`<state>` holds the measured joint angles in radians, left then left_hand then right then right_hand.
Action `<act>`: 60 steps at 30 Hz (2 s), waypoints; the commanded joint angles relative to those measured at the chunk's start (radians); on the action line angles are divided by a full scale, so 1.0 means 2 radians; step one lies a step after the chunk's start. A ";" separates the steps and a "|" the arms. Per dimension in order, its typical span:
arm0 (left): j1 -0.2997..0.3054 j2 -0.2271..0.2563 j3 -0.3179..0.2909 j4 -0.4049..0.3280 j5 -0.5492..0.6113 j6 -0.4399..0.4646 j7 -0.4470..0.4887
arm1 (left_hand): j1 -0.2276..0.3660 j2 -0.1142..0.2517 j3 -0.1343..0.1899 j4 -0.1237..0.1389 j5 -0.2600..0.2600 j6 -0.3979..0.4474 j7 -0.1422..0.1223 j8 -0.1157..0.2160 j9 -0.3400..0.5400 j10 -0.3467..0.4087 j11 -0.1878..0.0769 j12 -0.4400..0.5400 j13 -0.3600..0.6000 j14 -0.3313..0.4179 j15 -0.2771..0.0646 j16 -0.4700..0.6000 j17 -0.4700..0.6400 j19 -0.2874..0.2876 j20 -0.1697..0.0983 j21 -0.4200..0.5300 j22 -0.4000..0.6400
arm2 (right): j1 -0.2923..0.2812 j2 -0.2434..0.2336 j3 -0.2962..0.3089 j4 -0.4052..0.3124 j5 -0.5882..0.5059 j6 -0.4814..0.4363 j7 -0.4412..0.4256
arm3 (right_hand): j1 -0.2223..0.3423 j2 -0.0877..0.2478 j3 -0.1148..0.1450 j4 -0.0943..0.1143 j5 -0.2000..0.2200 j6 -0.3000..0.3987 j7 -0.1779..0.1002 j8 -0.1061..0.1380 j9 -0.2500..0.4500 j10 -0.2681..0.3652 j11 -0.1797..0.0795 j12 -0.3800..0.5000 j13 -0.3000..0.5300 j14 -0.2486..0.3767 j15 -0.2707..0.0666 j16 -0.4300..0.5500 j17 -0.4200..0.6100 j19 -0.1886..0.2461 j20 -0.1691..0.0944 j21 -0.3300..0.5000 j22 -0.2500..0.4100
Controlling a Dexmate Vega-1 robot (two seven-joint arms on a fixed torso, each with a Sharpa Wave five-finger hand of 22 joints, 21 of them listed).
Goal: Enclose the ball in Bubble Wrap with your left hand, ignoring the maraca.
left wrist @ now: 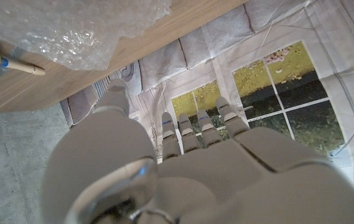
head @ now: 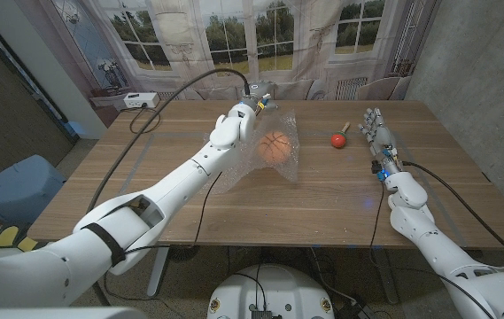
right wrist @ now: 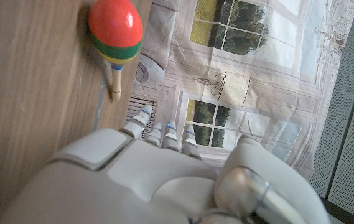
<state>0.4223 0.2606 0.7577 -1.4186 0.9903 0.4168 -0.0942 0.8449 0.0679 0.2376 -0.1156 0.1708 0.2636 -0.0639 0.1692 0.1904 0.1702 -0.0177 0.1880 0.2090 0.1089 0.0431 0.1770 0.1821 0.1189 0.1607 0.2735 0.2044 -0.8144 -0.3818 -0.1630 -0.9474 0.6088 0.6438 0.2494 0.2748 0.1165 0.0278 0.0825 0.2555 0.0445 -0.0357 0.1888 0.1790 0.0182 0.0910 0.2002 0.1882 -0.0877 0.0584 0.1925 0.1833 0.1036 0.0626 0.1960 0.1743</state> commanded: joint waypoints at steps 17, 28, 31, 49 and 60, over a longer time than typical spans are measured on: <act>0.032 0.076 -0.017 -0.159 -0.027 0.017 -0.188 | -0.165 -0.044 -0.081 0.061 0.014 -0.152 -0.041 0.000 0.000 -0.100 0.031 0.000 0.005 -0.048 0.043 0.002 0.007 -0.018 0.028 -0.009 0.006 | 0.006 0.001 -0.007 -0.001 -0.002 -0.008 0.003 | -0.001 0.000 -0.001 -0.001 0.002 0.000 -0.004 0.000 0.001 0.003 0.000 -0.001 0.001 0.000 0.000 0.000 0.002 0.004 0.000 0.001 0.001; 0.062 0.121 0.004 -0.235 0.014 0.049 -0.239 | -0.177 -0.047 -0.090 0.065 0.020 -0.200 -0.059 0.001 0.000 -0.137 0.034 0.001 0.006 -0.077 0.049 0.001 0.007 -0.028 0.028 -0.014 0.006 | -0.027 -0.007 -0.007 -0.049 -0.007 -0.018 -0.014 | -0.001 0.000 0.000 -0.001 0.002 0.001 -0.003 0.000 0.001 0.003 0.001 0.000 0.001 0.000 0.000 0.000 0.002 0.004 0.000 0.001 0.001; 0.062 0.131 0.016 -0.248 0.031 0.059 -0.258 | -0.177 -0.049 -0.091 0.065 0.021 -0.206 -0.060 0.001 0.000 -0.140 0.034 0.001 0.007 -0.080 0.051 0.001 0.006 -0.028 0.028 -0.014 0.006 | -0.035 -0.009 -0.006 -0.060 -0.007 -0.018 -0.017 | -0.001 0.000 0.000 -0.001 0.003 0.000 -0.003 0.000 0.001 0.003 0.001 0.000 0.001 0.000 0.000 0.000 0.002 0.004 0.000 0.001 0.001; 0.056 0.141 0.042 -0.239 0.019 0.059 -0.277 | -0.175 -0.073 -0.108 0.058 0.033 -0.235 -0.076 0.008 0.001 -0.154 0.035 0.010 0.007 -0.083 0.063 0.007 0.005 -0.023 0.028 -0.013 0.006 | -0.076 -0.021 0.005 -0.106 -0.004 -0.017 -0.026 | -0.001 0.000 0.000 -0.002 0.003 0.001 -0.003 0.000 0.001 0.007 0.002 0.001 0.001 0.001 0.001 0.000 0.002 0.005 -0.001 0.001 0.001; 0.034 0.116 0.057 -0.181 0.013 0.056 -0.278 | -0.173 -0.076 -0.112 0.056 0.038 -0.228 -0.077 0.012 0.001 -0.145 0.032 0.015 0.007 -0.072 0.060 0.011 0.004 -0.017 0.028 -0.011 0.006 | -0.078 -0.022 0.010 -0.104 -0.001 -0.017 -0.026 | -0.001 0.000 0.000 -0.002 0.003 0.001 -0.003 0.000 0.001 0.007 0.002 0.000 0.001 0.001 0.002 0.000 0.002 0.005 -0.001 0.001 0.001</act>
<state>0.5254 0.5299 0.8426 -1.8776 1.0319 0.5357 -0.6488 0.4978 -0.0760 0.0172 -0.0027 0.2385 -0.1734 -0.2056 0.1888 0.1887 -0.1259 0.0465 0.2113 0.2210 -0.0455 0.1630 0.1936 0.1907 0.0749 0.2125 0.2476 0.2116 -0.9557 -0.4207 -0.1539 -1.1454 0.6014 0.6082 0.1988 0.2749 0.1166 0.0277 0.0825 0.2555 0.0445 -0.0357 0.1888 0.1790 0.0274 0.0928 0.2002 0.1882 -0.0878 0.0585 0.1925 0.1833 0.1036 0.0626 0.1960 0.1743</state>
